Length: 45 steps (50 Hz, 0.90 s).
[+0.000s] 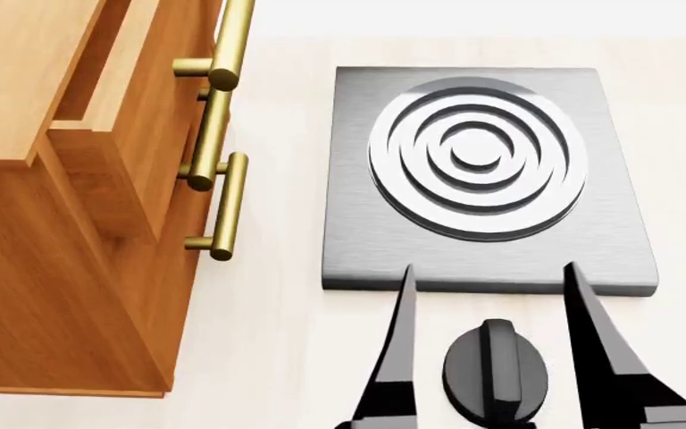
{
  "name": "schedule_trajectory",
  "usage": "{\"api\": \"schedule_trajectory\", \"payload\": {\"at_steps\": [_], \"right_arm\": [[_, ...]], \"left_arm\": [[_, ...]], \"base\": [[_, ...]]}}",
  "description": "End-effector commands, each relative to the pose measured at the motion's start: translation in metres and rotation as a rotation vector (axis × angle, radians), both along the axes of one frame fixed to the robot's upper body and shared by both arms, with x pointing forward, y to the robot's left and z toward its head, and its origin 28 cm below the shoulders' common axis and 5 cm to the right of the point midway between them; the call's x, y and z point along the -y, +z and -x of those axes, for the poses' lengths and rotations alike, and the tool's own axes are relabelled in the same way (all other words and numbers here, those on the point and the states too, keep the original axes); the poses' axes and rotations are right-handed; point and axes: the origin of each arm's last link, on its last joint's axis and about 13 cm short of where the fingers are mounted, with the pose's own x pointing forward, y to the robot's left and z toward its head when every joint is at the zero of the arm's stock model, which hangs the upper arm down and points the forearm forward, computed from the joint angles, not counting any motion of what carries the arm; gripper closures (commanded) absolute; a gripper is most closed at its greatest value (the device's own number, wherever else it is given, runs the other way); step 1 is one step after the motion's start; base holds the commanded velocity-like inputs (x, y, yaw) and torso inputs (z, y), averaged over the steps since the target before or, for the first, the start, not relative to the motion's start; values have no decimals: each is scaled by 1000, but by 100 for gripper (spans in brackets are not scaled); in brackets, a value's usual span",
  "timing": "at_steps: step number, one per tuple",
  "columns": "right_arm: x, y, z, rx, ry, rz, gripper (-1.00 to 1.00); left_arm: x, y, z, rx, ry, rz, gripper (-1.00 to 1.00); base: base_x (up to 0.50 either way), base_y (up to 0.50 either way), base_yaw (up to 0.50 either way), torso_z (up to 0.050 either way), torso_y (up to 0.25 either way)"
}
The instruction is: Pick the akita bowl on the wooden cabinet and place it on the plate.
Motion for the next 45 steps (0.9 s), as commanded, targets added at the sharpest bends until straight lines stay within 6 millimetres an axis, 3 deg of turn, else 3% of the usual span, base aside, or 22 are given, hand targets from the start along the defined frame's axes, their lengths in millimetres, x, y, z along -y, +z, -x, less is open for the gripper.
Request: {"api": "schedule_trajectory", "payload": {"at_steps": [1, 22, 45], "right_arm": [[1, 5, 4, 20, -5, -1, -100], [3, 8, 6, 32, -20, -11, -100], [4, 10, 7, 39, -22, -9, -100]], "left_arm": [[17, -2, 10, 24, -48, -65, 100], [39, -13, 14, 19, -123, -143, 100], [54, -33, 3, -38, -172, -207, 100]], "base": [[0, 0, 0, 0, 0], [0, 0, 0, 0, 1], [0, 0, 0, 0, 0]]}}
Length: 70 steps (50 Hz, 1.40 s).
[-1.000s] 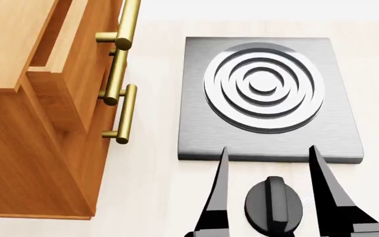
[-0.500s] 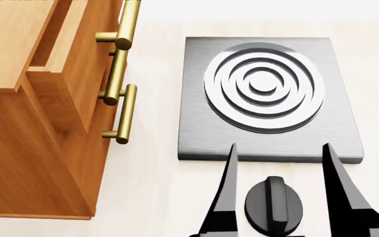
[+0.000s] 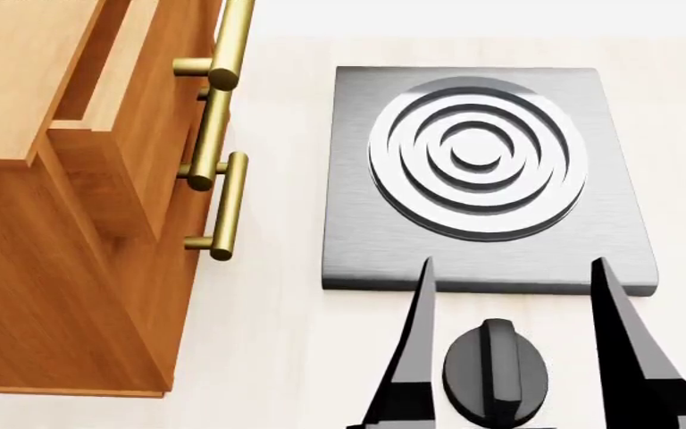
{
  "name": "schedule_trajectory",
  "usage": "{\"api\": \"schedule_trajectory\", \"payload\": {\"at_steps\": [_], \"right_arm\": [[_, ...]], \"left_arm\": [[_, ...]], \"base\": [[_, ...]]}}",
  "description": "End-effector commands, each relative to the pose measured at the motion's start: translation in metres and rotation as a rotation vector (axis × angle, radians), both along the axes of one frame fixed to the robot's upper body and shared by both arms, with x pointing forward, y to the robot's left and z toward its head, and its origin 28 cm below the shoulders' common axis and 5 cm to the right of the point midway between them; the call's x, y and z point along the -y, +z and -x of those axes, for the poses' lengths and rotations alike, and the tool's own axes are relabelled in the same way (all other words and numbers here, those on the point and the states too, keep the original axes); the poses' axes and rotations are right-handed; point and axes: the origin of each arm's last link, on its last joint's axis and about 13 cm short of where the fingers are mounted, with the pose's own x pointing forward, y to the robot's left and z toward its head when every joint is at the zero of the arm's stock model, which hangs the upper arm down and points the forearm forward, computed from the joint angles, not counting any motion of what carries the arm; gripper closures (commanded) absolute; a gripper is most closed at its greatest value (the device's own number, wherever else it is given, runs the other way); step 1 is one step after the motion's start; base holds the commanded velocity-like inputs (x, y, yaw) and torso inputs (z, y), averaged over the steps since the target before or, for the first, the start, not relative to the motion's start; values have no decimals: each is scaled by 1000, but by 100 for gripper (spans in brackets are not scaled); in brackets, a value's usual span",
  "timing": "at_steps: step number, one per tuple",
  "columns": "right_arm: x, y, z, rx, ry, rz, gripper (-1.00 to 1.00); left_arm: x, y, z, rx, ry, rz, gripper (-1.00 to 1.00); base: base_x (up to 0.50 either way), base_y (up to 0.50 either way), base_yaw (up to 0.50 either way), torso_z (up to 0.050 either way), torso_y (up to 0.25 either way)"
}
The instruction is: Pick the akita bowl on the wooden cabinet and place it on the plate.
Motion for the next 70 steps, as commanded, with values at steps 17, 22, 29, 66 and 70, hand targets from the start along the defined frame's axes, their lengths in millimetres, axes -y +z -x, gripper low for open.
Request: {"api": "schedule_trajectory", "payload": {"at_steps": [17, 22, 29, 66, 70], "right_arm": [[-2, 8, 8, 36, 9, 13, -100], [-2, 9, 9, 42, 9, 17, -100], [-1, 9, 9, 42, 5, 16, -100], [-5, 10, 11, 46, 21, 31, -100], [-4, 10, 12, 46, 20, 32, -100]], "left_arm": [[8, -35, -18, -51, -10, -41, 100], [9, -41, -20, -56, -15, -55, 100], [8, -49, -19, -69, -33, -71, 100], [-6, -89, -17, -130, -168, -102, 100], [-4, -93, -15, -139, -193, -107, 100]], "base": [[0, 0, 0, 0, 1], [0, 0, 0, 0, 0], [0, 0, 0, 0, 0], [0, 0, 0, 0, 1], [0, 0, 0, 0, 0]]}}
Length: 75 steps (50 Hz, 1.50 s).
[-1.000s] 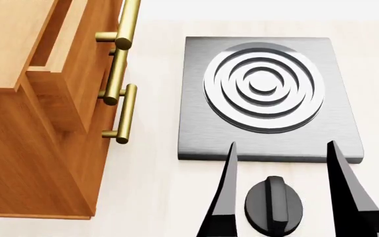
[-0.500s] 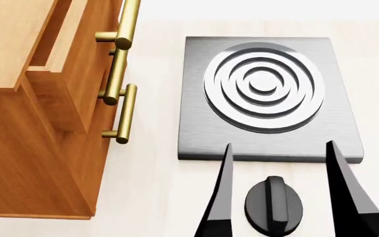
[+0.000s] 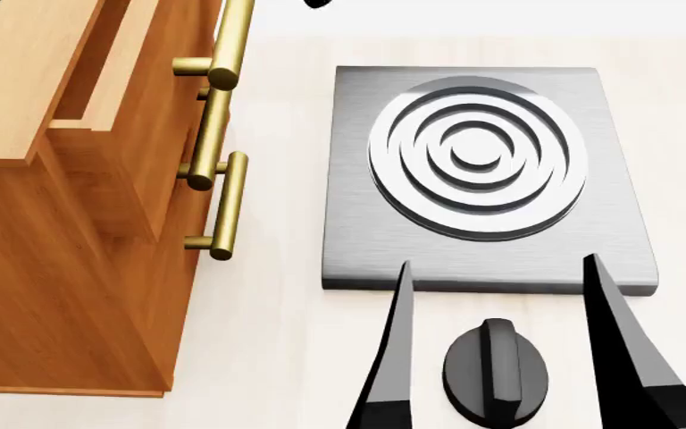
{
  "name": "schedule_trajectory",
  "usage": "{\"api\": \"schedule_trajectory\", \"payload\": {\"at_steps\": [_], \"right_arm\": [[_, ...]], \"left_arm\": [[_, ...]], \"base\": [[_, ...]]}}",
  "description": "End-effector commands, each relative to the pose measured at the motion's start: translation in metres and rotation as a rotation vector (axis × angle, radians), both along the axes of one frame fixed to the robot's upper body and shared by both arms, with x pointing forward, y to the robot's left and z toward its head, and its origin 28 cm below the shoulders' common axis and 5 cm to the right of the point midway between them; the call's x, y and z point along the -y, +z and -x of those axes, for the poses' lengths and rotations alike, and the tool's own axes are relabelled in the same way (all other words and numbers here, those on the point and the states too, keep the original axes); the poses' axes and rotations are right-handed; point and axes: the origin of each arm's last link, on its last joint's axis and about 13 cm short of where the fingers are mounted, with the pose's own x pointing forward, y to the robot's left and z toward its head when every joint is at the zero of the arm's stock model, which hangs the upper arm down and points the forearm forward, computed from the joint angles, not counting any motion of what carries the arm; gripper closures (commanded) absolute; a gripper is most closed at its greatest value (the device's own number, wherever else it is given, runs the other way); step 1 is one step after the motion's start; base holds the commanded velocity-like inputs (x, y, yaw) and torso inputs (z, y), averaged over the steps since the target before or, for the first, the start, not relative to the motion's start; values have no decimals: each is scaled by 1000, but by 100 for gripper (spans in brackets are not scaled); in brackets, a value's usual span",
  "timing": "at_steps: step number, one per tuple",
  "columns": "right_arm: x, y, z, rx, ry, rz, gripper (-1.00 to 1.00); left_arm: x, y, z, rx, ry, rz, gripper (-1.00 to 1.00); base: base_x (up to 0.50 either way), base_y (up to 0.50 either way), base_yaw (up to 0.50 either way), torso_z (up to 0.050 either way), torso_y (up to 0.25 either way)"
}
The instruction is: Pick the akita bowl on the wooden cabinet and place it on the plate.
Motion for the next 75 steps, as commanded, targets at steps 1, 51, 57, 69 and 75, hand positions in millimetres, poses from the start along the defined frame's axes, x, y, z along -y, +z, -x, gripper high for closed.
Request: {"api": "schedule_trajectory", "payload": {"at_steps": [1, 51, 57, 69, 75], "right_arm": [[0, 0, 0, 1, -1, 1, -100], [6, 11, -6, 10, -27, -12, -100], [3, 15, -10, 14, -17, -1, -100], [-4, 19, -15, 19, 17, 10, -100], [-3, 16, -20, 0, 9, 6, -100]], "left_arm": [[-1, -6, 8, 20, -43, -8, 100], [-12, -35, 30, -20, -158, 24, 100], [-15, -40, 28, -29, -153, 34, 100], [-14, -41, 32, -27, -166, 37, 100], [-15, -42, 34, -29, -173, 51, 100]], "base": [[0, 0, 0, 0, 0], [0, 0, 0, 0, 0], [0, 0, 0, 0, 0], [0, 0, 0, 0, 1], [0, 0, 0, 0, 0]]}}
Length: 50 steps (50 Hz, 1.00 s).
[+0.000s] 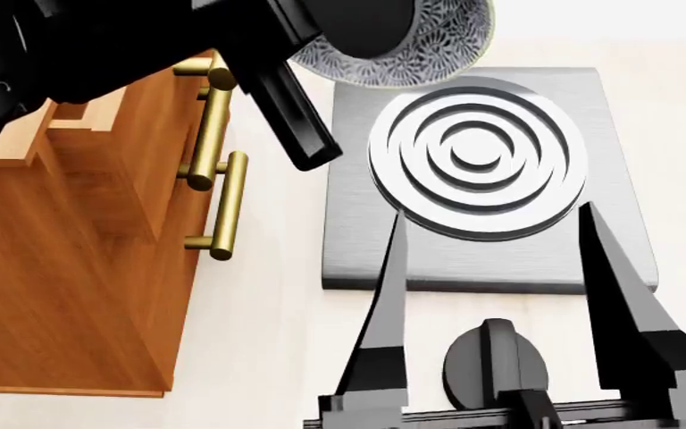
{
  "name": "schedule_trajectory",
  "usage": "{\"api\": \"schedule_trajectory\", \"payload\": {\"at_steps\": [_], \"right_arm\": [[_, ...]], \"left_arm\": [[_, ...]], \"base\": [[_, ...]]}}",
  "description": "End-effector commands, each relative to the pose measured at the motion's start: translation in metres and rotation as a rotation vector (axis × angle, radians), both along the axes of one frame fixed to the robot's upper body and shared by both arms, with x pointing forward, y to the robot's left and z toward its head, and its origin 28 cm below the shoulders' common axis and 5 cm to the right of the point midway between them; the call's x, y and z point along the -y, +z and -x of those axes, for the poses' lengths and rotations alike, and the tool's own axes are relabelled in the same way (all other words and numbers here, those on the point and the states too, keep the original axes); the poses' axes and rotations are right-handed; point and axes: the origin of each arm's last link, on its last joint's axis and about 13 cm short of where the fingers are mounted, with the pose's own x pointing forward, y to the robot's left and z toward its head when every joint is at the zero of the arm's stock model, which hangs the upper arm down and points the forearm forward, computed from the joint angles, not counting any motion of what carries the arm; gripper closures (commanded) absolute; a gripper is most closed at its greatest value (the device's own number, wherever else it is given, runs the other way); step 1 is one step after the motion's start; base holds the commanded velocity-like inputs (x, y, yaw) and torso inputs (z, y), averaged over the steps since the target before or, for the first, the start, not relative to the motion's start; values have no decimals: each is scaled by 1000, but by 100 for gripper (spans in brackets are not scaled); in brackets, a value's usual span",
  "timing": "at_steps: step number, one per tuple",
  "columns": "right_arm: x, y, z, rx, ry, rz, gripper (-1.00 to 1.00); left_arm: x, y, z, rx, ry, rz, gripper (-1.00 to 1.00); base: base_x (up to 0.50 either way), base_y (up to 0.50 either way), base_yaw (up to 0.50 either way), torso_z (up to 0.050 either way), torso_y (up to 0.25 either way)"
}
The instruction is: Pick the akita bowl on the wooden cabinet and place it on the plate.
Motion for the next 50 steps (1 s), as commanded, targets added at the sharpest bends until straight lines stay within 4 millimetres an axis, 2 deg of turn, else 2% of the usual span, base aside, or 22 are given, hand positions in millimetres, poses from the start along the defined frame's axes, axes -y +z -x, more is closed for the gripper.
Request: {"api": "schedule_trajectory", "payload": {"at_steps": [1, 9, 21, 31, 50], "right_arm": [[-1, -1, -8, -18, 1, 0, -100], [4, -2, -14, -35, -27, -5, -100], [4, 4, -18, -26, -28, 9, -100], [-4, 7, -16, -10, 7, 21, -100], [-1, 0, -25, -45, -8, 2, -100]], "left_arm": [[-2, 1, 4, 28, 5, 26, 100], [-4, 0, 15, 35, -16, 37, 100], [-7, -13, 16, 21, -17, 37, 100], [-4, -22, 10, -4, -29, 51, 100], [-4, -32, 15, -17, -47, 56, 100]], "base": [[0, 0, 0, 0, 0], [0, 0, 0, 0, 1], [0, 0, 0, 0, 0], [0, 0, 0, 1, 1], [0, 0, 0, 0, 0]]}}
